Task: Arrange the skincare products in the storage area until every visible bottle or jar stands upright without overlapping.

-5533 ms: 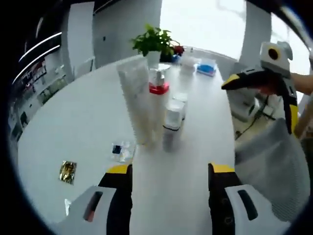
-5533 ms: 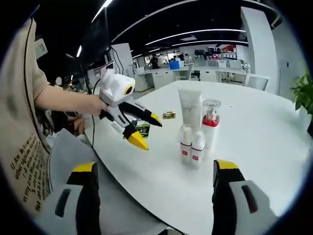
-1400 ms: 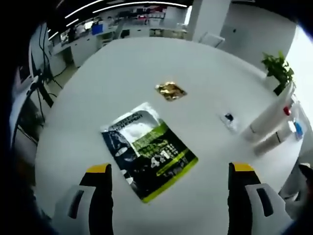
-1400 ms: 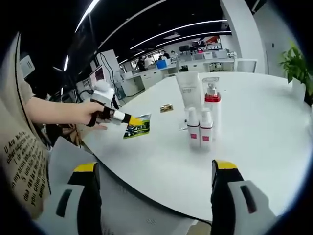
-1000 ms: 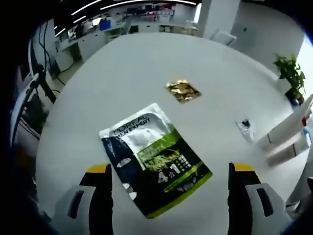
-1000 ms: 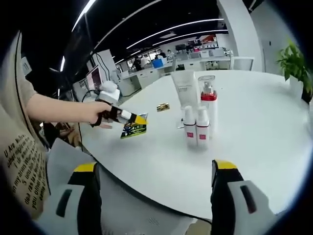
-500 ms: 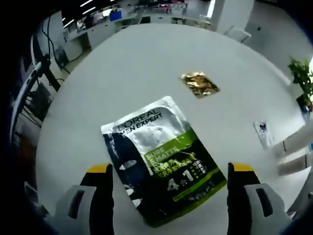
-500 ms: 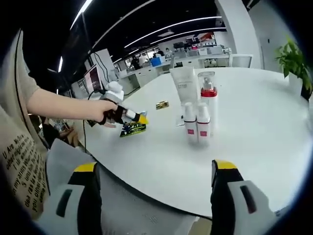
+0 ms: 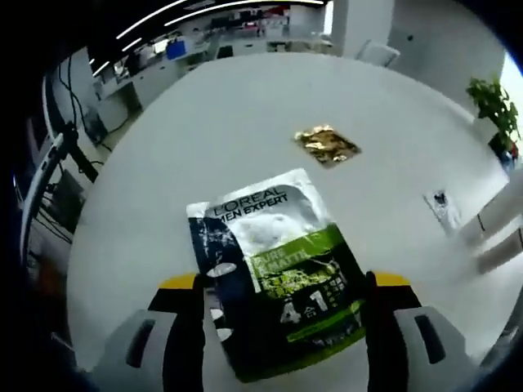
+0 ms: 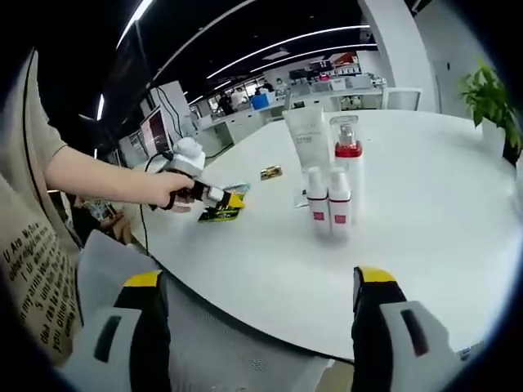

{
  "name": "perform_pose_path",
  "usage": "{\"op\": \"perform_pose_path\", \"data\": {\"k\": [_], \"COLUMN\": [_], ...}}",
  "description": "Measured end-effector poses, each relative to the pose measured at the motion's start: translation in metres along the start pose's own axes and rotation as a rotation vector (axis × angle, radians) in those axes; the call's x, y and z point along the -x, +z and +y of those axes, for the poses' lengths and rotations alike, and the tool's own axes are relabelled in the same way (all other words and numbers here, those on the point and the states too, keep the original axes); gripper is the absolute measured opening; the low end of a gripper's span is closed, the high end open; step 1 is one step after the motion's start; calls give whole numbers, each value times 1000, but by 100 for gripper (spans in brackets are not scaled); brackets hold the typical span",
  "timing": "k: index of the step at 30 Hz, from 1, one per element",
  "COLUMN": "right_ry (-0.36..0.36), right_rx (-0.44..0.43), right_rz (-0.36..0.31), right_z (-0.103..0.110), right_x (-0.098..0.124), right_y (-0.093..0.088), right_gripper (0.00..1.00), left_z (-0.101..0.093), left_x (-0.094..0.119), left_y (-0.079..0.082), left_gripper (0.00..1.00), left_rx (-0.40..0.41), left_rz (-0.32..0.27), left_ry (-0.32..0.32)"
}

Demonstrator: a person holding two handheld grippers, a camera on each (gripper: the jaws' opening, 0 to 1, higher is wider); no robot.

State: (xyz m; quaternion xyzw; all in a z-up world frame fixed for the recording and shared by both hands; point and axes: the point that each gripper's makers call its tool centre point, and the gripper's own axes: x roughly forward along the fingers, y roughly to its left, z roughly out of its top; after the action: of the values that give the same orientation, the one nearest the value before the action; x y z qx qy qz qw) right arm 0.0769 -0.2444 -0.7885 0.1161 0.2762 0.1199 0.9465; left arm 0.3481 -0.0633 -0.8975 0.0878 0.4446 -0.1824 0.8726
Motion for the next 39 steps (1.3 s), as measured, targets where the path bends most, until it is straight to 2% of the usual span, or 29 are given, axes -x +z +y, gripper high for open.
{"op": "perform_pose_path", "data": {"k": [3,7,10,11,13,18,20,23,29,39], "right_ry": [3,5,5,5,5,1,0,-3,-7,17], "right_rx": [3,5,8,8,7,6,10,12,13,38], "right_rz": [2,0,-2,-2,-2,0,0,-5,-23,-41], "right_z": [1,2,3,3,4,5,6,6,7,19], "right_x": [-1,-1,-1,-1,-1,1,3,5,8,9], "right_y": [0,1,3,3,3,1,1,3,8,13], "right_gripper": [94,93,93,93,93,93,93,93,93,92], "left_z": [-2,-1,-3,-5,-18,-35,-37,-39,-47,-70], "left_x": [2,0,0,0,0,3,2,5,19,52], "left_y": [2,2,2,4,6,4,5,3,3,-4], "left_gripper": [68,67,65,62,52,27,22,18,8,7], "left_rx": [-30,-43,-59,-82,-163,-211,-221,-197,-114,-92], "left_rz": [-25,-21,-41,-56,-89,-85,-84,-65,-70,-104], "left_ry": [-24,-30,-39,-52,-120,-158,-150,-168,-234,-334]}}
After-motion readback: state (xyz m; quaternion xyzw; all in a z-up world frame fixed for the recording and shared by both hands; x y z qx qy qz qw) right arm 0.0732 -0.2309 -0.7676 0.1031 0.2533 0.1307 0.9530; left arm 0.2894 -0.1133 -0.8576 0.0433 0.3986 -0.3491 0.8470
